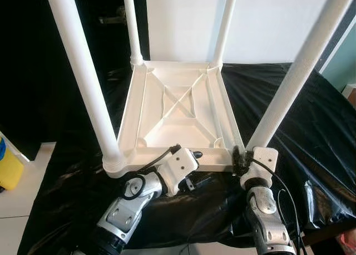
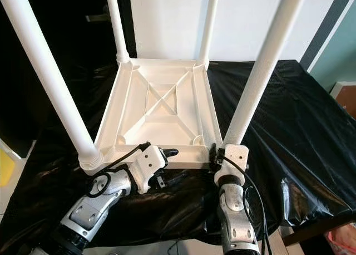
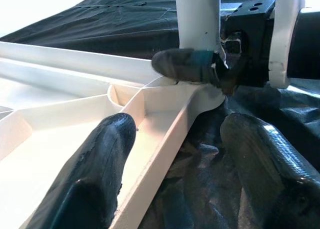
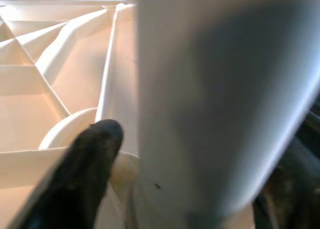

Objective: Building children table

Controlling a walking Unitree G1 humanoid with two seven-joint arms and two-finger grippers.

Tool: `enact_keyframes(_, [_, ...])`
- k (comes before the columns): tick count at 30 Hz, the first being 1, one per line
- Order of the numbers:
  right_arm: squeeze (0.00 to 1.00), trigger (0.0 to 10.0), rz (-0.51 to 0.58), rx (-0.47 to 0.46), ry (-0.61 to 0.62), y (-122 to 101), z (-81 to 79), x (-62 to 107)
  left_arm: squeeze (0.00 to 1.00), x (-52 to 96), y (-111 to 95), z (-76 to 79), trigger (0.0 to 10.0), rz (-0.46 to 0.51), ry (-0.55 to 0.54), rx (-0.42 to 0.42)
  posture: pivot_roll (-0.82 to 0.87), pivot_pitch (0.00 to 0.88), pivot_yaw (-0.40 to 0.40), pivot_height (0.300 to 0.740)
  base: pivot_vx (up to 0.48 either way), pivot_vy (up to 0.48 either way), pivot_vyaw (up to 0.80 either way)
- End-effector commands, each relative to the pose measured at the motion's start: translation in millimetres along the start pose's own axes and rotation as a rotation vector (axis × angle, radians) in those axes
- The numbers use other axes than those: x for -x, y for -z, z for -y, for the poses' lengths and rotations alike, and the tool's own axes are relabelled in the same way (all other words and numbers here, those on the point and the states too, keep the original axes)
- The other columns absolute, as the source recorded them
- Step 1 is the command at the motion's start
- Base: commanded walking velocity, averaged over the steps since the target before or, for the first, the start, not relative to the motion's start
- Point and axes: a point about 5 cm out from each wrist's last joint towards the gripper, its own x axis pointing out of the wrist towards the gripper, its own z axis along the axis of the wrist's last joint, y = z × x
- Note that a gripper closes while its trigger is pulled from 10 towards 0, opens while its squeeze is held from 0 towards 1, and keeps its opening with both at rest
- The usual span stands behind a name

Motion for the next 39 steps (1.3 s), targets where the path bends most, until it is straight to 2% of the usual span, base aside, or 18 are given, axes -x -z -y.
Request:
enact_keyframes(1, [1.0, 10.0, 0.028, 0.01, -0.033, -4, 2.6, 0.5, 0.0, 0.5, 2, -0.1, 10.0, -0.013, -0.016, 0.007, -0.01, 0.0, -0.05, 0.74, 0.0, 0.0, 0.0])
enact_keyframes(6, [1.0, 10.0, 0.071, 0.026, -0.123, -11, 13.9, -1.2, 0.0, 1.0, 2, 0.2, 10.0, -0.013, -0.019, 0.01, -0.01, 0.0, -0.05, 0.74, 0.0, 0.0, 0.0])
enact_keyframes(8, [1.0, 10.0, 0.072, 0.025, -0.211, -12, 19.1, -2.6, 0.0, 0.9, 2, -0.1, 10.0, -0.013, -0.019, 0.011, -0.01, 0.0, -0.049, 0.74, 0.0, 0.0, 0.0])
enact_keyframes(10, [1.0, 10.0, 0.07, 0.023, -0.241, -13, 21.0, -3.2, 0.0, 0.8, 1, -0.3, 10.0, -0.014, -0.019, 0.011, -0.01, 0.0, -0.049, 0.74, 0.0, 0.0, 0.0])
enact_keyframes(11, [0.0, 10.0, 0.077, 0.028, -0.277, -15, 26.1, -5.7, 0.0, 1.2, 1, -0.6, 10.0, -0.014, -0.018, 0.012, -0.01, 0.0, -0.046, 0.74, 0.0, 0.0, 0.0])
enact_keyframes(17, [0.0, 10.0, 0.087, 0.04, -0.376, -20, 33.3, -12.0, 0.0, 2.1, 2, -1.3, 10.0, -0.016, -0.016, 0.012, -0.01, 0.0, -0.041, 0.74, 0.0, 0.0, 0.0])
enact_keyframes(19, [0.0, 10.0, 0.09, 0.05, -0.469, -23, 33.4, -17.6, 0.0, 2.4, 2, -2.3, 10.0, -0.018, -0.016, 0.01, -0.01, 0.0, -0.036, 0.74, 0.0, 0.0, 0.0])
enact_keyframes(21, [0.0, 10.0, 0.081, 0.054, -0.504, -23, 32.7, -20.0, 0.0, 2.5, 1, -2.6, 10.0, -0.018, -0.015, 0.01, -0.01, 0.0, -0.034, 0.74, 0.0, 0.0, 0.0])
enact_keyframes(22, [0.0, 10.0, 0.064, 0.078, -0.584, -21, 29.4, -23.2, 0.0, 2.4, 1, -3.4, 10.0, -0.017, -0.014, 0.008, 0.0, 0.0, -0.031, 0.74, 0.0, 0.0, 0.0])
enact_keyframes(29, [0.0, 9.8, 0.04, 0.097, -0.652, -17, 27.4, -23.6, 0.0, 2.4, 0, -4.2, 10.0, -0.017, -0.013, 0.007, 0.0, 0.0, -0.03, 0.74, 0.0, 0.0, 0.0])
enact_keyframes(30, [0.0, 1.3, 0.037, 0.105, -0.668, -16, 28.1, -23.8, 0.0, 2.5, 0, -4.5, 10.0, -0.017, -0.013, 0.006, 0.0, 0.0, -0.031, 0.74, 0.0, 0.0, 0.0])
enact_keyframes(31, [0.0, 0.0, 0.029, 0.11, -0.681, -13, 29.1, -23.7, 0.0, 2.8, 0, -4.8, 10.0, -0.017, -0.014, 0.005, 0.0, 0.0, -0.033, 0.74, 0.0, 0.0, 0.0])
enact_keyframes(39, [0.0, 0.0, 0.007, 0.125, -0.688, -7, 38.0, -23.4, 0.0, 3.9, 0, -4.5, 10.0, -0.018, -0.018, 0.007, 0.0, 0.0, -0.03, 0.74, 0.0, 0.0, 0.0])
